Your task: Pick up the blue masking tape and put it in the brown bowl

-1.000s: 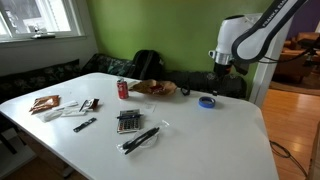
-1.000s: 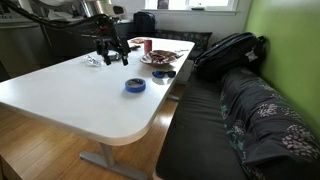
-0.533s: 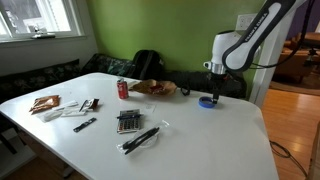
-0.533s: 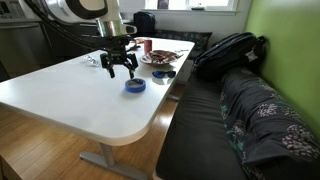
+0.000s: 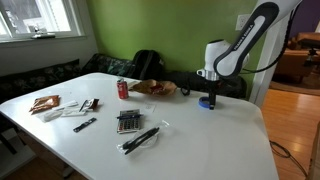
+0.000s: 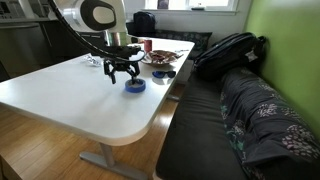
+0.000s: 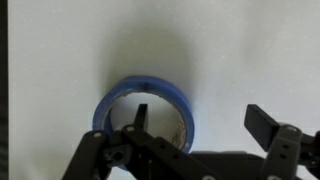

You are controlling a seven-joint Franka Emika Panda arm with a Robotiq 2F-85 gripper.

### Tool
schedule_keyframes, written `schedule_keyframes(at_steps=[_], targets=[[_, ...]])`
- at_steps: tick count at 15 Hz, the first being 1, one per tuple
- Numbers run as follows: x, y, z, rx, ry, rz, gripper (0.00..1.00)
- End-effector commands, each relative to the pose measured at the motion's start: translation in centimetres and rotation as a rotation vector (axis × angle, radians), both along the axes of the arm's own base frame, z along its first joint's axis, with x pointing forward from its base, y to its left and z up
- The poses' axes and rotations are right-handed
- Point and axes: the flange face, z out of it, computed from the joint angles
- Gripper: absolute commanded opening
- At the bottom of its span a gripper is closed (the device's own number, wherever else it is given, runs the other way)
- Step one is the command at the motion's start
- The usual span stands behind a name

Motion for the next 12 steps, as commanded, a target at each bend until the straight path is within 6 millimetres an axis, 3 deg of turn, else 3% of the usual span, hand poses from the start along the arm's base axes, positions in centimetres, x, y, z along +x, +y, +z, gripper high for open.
schedule_keyframes(at_steps=[1, 10, 12], targets=[[0.7, 0.1, -0.7, 0.022, 0.032, 0.042, 0.74], [1.1, 0.0, -0.1, 0.005, 0.003, 0.041, 0.06], [0.6, 0.2, 1.0, 0.011, -0.033, 0.033, 0.00]])
